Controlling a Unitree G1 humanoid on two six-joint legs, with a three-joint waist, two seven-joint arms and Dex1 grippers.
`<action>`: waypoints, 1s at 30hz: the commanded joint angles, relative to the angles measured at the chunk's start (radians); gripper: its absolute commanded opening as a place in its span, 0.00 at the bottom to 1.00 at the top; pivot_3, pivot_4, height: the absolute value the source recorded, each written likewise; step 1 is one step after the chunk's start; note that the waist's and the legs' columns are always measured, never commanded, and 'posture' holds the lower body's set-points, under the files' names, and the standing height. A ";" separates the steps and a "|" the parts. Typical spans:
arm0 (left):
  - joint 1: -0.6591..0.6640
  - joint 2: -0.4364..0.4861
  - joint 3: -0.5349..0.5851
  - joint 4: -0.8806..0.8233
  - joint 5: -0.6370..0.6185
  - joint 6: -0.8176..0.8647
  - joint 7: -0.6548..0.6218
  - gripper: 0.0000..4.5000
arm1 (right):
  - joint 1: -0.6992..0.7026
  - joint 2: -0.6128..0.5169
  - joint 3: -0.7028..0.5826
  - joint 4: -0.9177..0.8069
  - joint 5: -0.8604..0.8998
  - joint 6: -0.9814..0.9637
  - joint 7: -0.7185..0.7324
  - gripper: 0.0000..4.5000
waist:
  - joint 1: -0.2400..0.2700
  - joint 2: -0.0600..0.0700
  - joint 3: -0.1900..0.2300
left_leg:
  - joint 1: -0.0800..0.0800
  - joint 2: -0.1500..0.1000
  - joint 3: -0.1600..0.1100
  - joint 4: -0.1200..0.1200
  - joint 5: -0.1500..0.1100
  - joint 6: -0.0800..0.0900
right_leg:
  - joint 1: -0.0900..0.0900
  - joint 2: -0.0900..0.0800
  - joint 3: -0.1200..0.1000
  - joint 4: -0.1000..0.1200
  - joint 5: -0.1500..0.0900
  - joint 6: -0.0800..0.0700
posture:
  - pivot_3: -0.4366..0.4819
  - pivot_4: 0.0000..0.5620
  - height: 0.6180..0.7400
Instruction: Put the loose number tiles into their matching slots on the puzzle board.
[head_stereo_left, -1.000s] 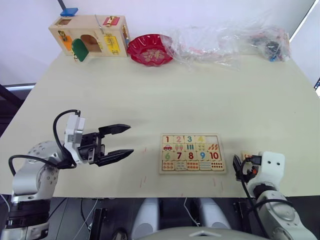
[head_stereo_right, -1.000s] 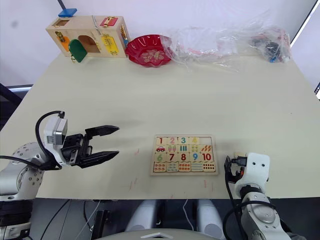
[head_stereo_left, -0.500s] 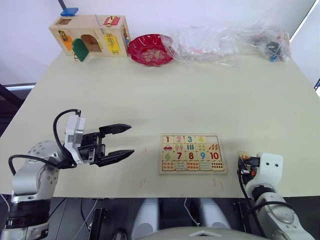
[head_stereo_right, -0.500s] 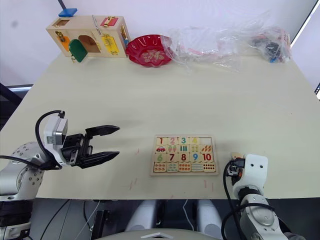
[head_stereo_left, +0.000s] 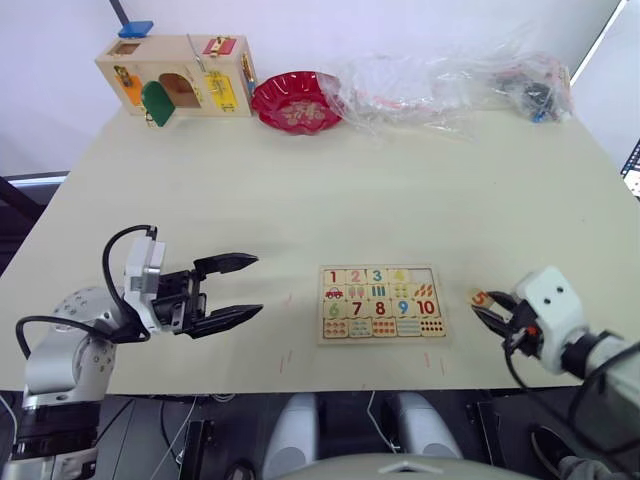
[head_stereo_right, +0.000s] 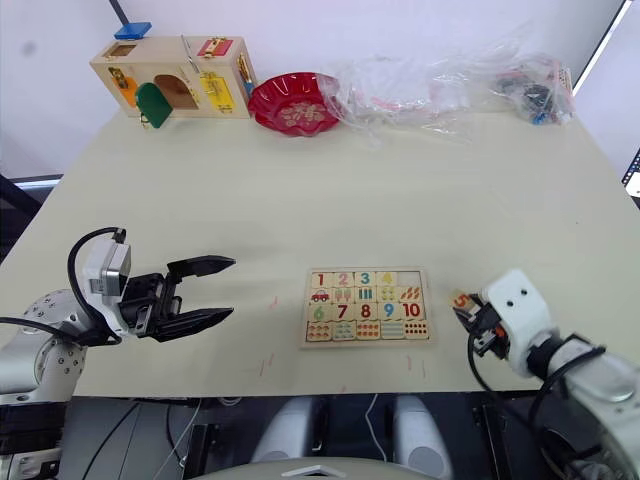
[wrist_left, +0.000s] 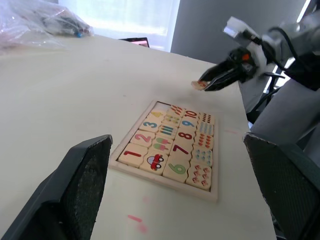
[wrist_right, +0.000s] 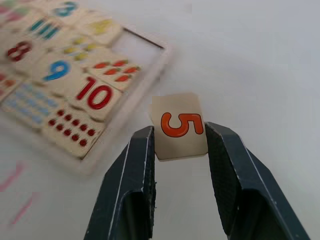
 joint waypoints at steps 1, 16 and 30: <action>0.008 -0.002 0.016 -0.013 -0.008 -0.025 -0.008 1.00 | -0.140 -0.193 0.020 0.064 0.054 -0.012 0.200 0.21 | 0.002 0.000 0.000 | 0.000 0.000 0.000 -0.001 0.000 0.000 | 0.000 0.000 0.000 0.000 0.000 0.000 | 0.48 0.27 1.00; 0.053 0.001 0.043 -0.022 -0.019 -0.049 -0.020 1.00 | -0.983 -0.222 0.738 0.489 -0.240 -0.167 0.612 0.21 | 0.003 0.003 0.003 | -0.004 0.000 -0.001 0.000 0.000 0.000 | -0.004 -0.006 0.000 -0.001 0.001 0.001 | 0.48 0.27 1.00; 0.101 -0.009 0.070 -0.051 -0.022 -0.060 0.001 1.00 | -1.046 -0.058 0.870 0.736 -0.450 -0.338 0.755 0.21 | 0.004 0.003 0.003 | -0.006 -0.001 -0.002 0.001 0.000 0.000 | -0.005 -0.007 -0.001 0.000 0.001 0.001 | 0.48 0.27 1.00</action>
